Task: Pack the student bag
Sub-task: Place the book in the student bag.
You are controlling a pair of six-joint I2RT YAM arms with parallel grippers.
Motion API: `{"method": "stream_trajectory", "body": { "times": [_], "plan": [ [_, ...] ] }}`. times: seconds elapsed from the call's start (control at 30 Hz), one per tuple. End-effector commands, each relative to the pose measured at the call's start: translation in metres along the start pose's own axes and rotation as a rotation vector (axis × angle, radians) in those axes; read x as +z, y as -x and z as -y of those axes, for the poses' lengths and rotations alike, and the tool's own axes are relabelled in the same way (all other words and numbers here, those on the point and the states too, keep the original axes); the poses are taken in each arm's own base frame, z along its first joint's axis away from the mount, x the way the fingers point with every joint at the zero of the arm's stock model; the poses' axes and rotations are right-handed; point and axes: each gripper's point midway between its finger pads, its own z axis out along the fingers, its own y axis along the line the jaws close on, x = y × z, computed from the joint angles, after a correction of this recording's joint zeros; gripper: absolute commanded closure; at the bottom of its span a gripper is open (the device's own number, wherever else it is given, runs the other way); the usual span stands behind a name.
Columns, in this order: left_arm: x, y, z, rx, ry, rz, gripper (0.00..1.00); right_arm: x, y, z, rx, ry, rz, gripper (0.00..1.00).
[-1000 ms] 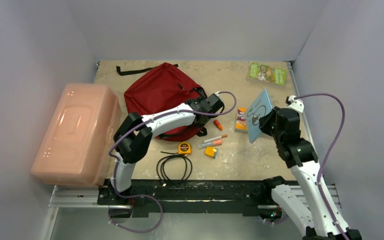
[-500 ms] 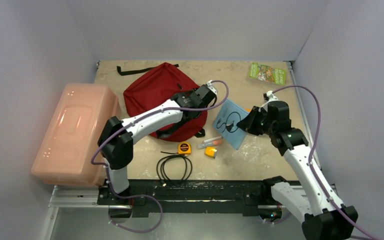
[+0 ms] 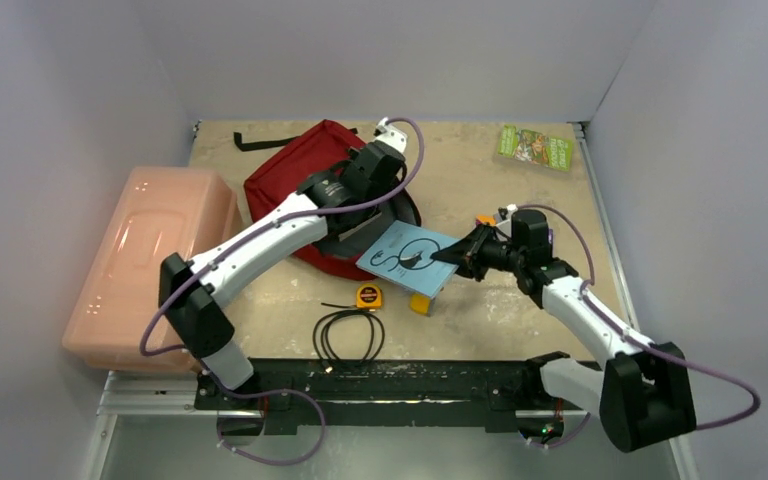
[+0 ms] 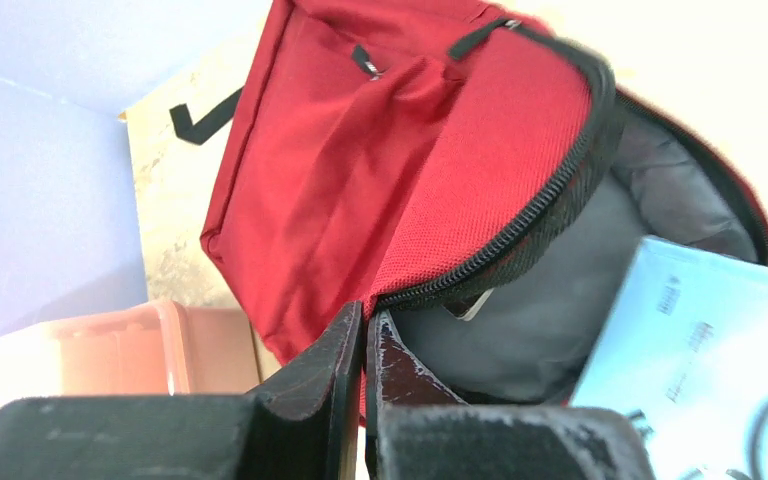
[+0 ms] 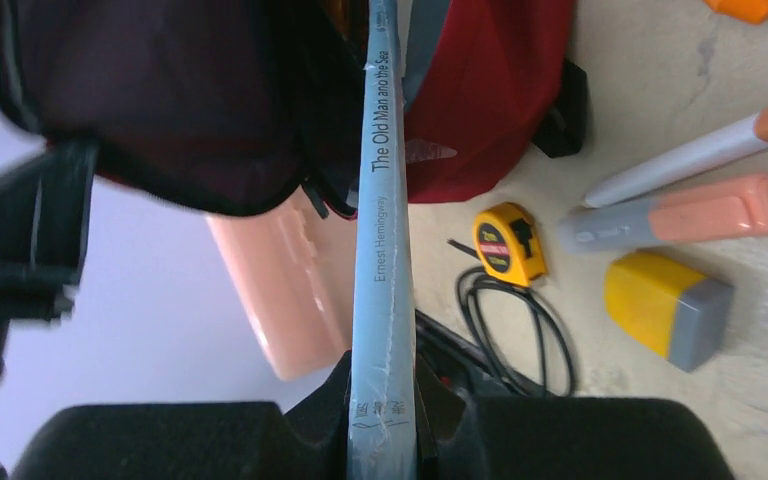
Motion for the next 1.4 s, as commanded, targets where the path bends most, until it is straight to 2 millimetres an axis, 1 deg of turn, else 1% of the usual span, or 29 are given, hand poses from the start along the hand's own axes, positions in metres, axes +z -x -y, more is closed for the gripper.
{"method": "stream_trajectory", "body": {
  "times": [0.0,0.03,0.1,0.23,0.33,0.4,0.47,0.53,0.63,0.67,0.7,0.77,0.8,0.83,0.9,0.93,0.97,1.1,1.17,1.2,1.27,1.3,1.33,1.37],
  "plan": [
    [-0.032,0.035,-0.012,-0.161,-0.090,0.177,1.00,0.004,0.014,-0.080,0.046,0.286,-0.004,1.00],
    [-0.034,0.033,-0.010,-0.159,-0.104,0.175,1.00,0.007,0.017,-0.089,0.048,0.306,-0.004,1.00],
    [-0.035,0.032,-0.010,-0.154,-0.109,0.166,1.00,0.015,0.024,-0.096,0.050,0.295,0.021,1.00],
    [-0.036,0.031,-0.009,-0.142,-0.122,0.164,1.00,0.030,0.034,-0.096,0.100,0.283,0.032,1.00],
    [-0.036,0.032,-0.004,-0.136,-0.151,0.166,1.00,0.047,0.044,-0.091,0.134,0.271,0.065,1.00],
    [-0.037,0.033,0.002,-0.131,-0.184,0.165,1.00,0.061,0.049,-0.096,0.158,0.301,0.089,1.00],
    [-0.038,0.033,0.006,-0.134,-0.207,0.158,1.00,0.082,0.050,-0.105,0.158,0.309,0.100,1.00],
    [-0.040,0.034,0.009,-0.128,-0.229,0.158,1.00,0.112,0.051,-0.111,0.137,0.305,0.112,1.00],
    [-0.040,0.033,0.010,-0.084,-0.240,0.163,1.00,0.153,0.056,-0.137,0.030,0.402,0.164,1.00],
    [-0.038,0.032,0.006,-0.045,-0.222,0.166,1.00,0.163,0.059,-0.147,-0.007,0.457,0.198,1.00],
    [-0.037,0.031,0.005,-0.023,-0.210,0.167,1.00,0.174,0.061,-0.152,-0.048,0.495,0.239,1.00],
    [-0.035,0.030,0.004,0.020,-0.204,0.166,1.00,0.204,0.064,-0.146,-0.072,0.504,0.300,0.94],
    [-0.035,0.029,0.006,0.040,-0.217,0.163,1.00,0.216,0.063,-0.146,-0.080,0.529,0.315,0.93],
    [-0.036,0.029,0.007,0.051,-0.229,0.162,1.00,0.219,0.063,-0.154,-0.113,0.590,0.334,0.92],
    [-0.038,0.030,0.009,0.070,-0.246,0.167,1.00,0.237,0.064,-0.154,-0.154,0.588,0.369,0.86],
    [-0.039,0.030,0.010,0.081,-0.256,0.172,1.00,0.247,0.067,-0.148,-0.172,0.553,0.387,0.83],
    [-0.038,0.029,0.011,0.088,-0.261,0.172,1.00,0.254,0.072,-0.143,-0.180,0.524,0.413,0.76],
    [-0.034,0.026,0.012,0.078,-0.248,0.162,1.00,0.267,0.083,-0.121,-0.192,0.447,0.475,0.57],
    [-0.033,0.026,0.016,0.074,-0.256,0.159,1.00,0.271,0.082,-0.109,-0.212,0.386,0.466,0.47],
    [-0.032,0.025,0.018,0.076,-0.259,0.154,1.00,0.270,0.079,-0.104,-0.233,0.358,0.458,0.40],
    [-0.032,0.024,0.018,0.082,-0.258,0.148,1.00,0.259,0.072,-0.097,-0.303,0.277,0.451,0.29],
    [-0.033,0.022,0.016,0.086,-0.251,0.146,1.00,0.255,0.070,-0.083,-0.327,0.197,0.445,0.23],
    [-0.033,0.021,0.014,0.087,-0.239,0.144,1.00,0.250,0.066,-0.075,-0.352,0.156,0.434,0.18],
    [-0.032,0.020,0.013,0.086,-0.233,0.143,1.00,0.245,0.062,-0.069,-0.380,0.128,0.416,0.16]
  ]
}}
